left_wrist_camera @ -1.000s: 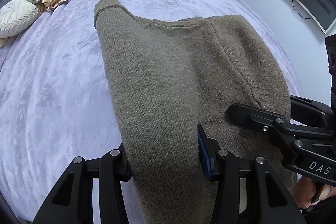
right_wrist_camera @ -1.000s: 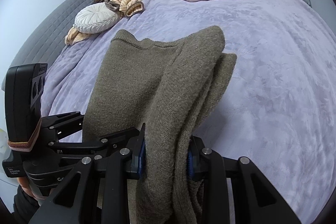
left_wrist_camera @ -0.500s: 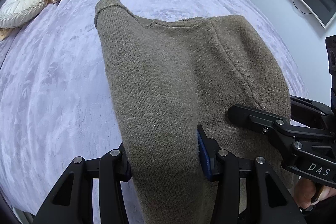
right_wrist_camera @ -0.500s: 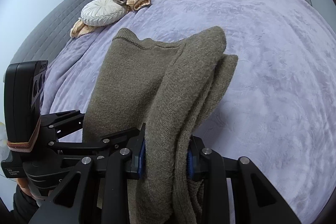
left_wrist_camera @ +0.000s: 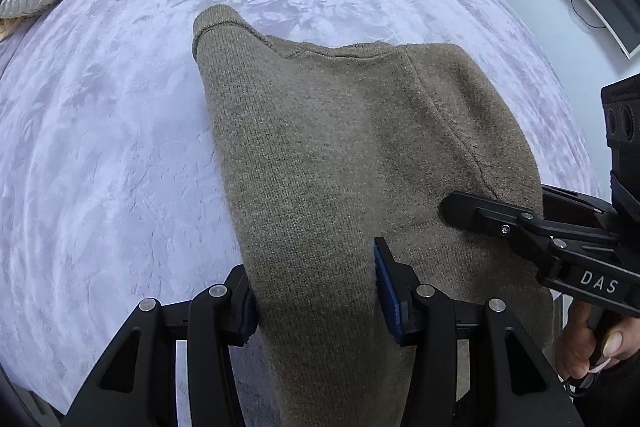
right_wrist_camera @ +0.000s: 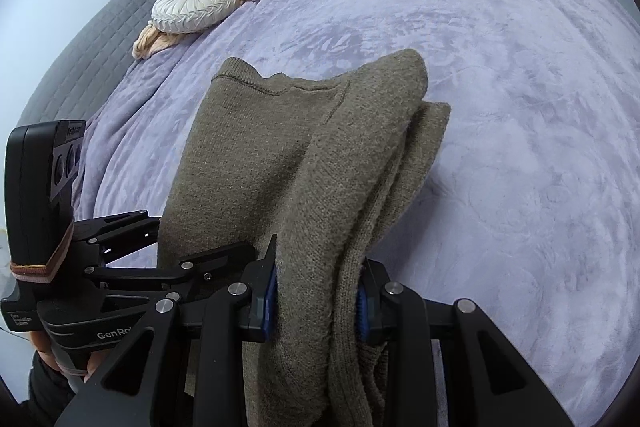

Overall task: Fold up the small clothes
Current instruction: 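Lift the gripped end with both tools and fold it over the sweater, then open both tools and release the folded end onto the sweater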

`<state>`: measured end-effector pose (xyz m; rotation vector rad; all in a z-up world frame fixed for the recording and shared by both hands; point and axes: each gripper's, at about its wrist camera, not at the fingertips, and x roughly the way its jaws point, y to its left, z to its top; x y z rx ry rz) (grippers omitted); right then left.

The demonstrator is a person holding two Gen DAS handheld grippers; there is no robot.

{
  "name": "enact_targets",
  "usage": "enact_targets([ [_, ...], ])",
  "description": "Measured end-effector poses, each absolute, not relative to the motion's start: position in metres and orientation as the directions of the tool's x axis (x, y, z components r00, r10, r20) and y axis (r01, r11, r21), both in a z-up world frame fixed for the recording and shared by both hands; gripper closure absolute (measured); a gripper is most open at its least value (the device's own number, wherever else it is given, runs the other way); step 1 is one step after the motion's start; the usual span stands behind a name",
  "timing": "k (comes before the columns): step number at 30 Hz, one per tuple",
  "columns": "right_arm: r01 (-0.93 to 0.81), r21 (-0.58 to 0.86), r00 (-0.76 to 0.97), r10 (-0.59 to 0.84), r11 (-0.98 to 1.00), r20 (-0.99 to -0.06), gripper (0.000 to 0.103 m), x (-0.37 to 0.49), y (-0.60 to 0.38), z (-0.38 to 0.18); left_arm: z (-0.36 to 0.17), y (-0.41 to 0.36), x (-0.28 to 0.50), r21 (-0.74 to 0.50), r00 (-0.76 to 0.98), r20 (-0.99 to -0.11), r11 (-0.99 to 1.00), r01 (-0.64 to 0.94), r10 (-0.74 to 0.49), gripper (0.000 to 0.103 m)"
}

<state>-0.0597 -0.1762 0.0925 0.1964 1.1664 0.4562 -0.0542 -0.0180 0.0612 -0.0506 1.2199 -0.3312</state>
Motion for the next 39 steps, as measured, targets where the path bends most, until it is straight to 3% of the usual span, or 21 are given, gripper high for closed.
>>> enact_targets([
  [7,-0.185,0.489,0.285,0.522,0.853,-0.804,0.069,-0.052,-0.203,0.058,0.044,-0.009,-0.058,-0.252,0.325,-0.894,0.946,0.202,-0.308,0.037],
  [9,-0.172,0.517,0.279,0.545,0.838,-0.791,0.067,-0.051,-0.209,0.049,0.040,-0.006,-0.056,-0.237,0.341,-0.896,0.955,0.179,-0.286,0.019],
  [11,-0.157,0.536,0.277,0.558,0.829,-0.782,0.063,-0.050,-0.215,0.039,0.036,-0.002,-0.055,-0.245,0.344,-0.893,0.955,0.166,-0.289,0.015],
  [15,-0.087,0.632,0.260,0.630,0.770,-0.731,0.049,-0.049,-0.231,0.019,0.045,0.005,-0.053,-0.264,0.331,-0.897,0.956,0.130,-0.293,0.015],
  [18,-0.062,0.633,0.262,0.624,0.772,-0.736,0.045,-0.050,-0.236,0.029,0.069,0.005,-0.057,-0.167,0.405,-0.891,0.978,0.125,-0.204,0.015],
  [23,-0.174,0.547,0.382,0.568,0.819,-0.729,0.044,-0.063,-0.236,0.090,0.084,0.004,-0.049,0.005,0.471,-0.881,0.996,0.085,-0.035,0.015],
  [27,-0.335,0.466,0.400,0.571,0.819,-0.717,0.030,-0.072,-0.212,0.122,0.069,0.011,-0.030,-0.016,0.430,-0.902,0.998,0.059,-0.040,0.015],
  [30,-0.404,0.445,0.337,0.582,0.799,-0.740,0.030,-0.067,-0.193,0.113,0.062,0.013,-0.023,-0.013,0.419,-0.908,0.999,0.052,-0.034,0.015],
  [34,-0.374,0.455,0.279,0.566,0.808,-0.776,0.030,-0.047,-0.188,0.078,0.051,0.008,-0.019,0.014,0.409,-0.912,0.997,0.070,-0.016,0.015],
  [36,-0.343,0.483,0.262,0.576,0.806,-0.774,0.030,-0.038,-0.192,0.063,0.049,0.008,-0.018,0.039,0.415,-0.910,0.997,0.061,0.010,0.003],
  [39,-0.327,0.508,0.262,0.593,0.797,-0.762,0.030,-0.033,-0.195,0.056,0.053,0.011,-0.018,0.022,0.410,-0.912,0.998,0.053,-0.001,0.002],
])
